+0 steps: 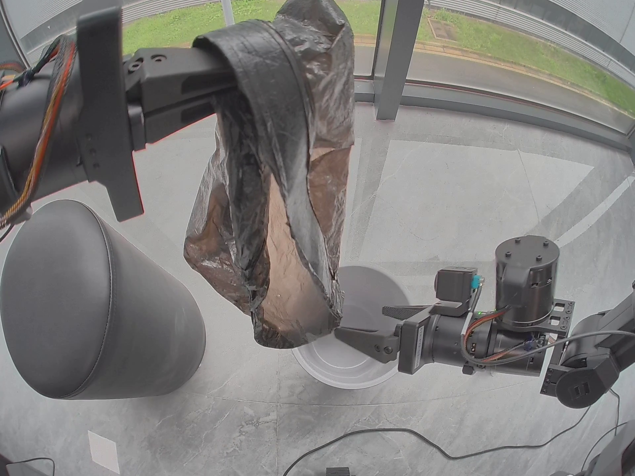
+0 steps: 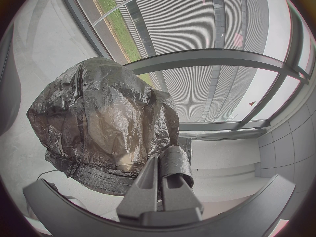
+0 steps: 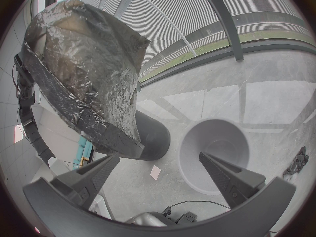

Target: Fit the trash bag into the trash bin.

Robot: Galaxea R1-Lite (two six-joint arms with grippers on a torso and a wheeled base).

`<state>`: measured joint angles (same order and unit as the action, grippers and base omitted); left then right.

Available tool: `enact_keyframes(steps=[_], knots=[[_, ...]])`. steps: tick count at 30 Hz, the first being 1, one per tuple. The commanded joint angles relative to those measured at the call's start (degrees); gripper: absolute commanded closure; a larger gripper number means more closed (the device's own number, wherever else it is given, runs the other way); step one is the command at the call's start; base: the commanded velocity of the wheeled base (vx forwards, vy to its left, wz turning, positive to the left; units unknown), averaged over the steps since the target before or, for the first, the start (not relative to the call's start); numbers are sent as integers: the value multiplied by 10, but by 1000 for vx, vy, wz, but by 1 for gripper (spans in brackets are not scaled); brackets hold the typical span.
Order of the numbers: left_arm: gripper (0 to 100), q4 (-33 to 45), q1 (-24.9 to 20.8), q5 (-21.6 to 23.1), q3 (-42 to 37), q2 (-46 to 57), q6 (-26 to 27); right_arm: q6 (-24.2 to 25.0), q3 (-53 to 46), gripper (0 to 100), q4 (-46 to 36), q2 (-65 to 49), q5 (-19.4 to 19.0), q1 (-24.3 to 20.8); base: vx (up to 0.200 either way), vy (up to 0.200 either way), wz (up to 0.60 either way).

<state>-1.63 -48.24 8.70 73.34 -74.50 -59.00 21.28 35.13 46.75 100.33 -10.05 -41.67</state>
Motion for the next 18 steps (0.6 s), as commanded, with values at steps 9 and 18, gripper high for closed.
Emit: enact_keyframes(steps=[9,18], knots=[[100,-21,-16,-4,-17,-10,-7,-1,33,0,2,74,46,-54,0,0,0],[100,-40,-13,-4,-20,-25,-12,-1,28,0,2,71,69,-85,0,0,0]])
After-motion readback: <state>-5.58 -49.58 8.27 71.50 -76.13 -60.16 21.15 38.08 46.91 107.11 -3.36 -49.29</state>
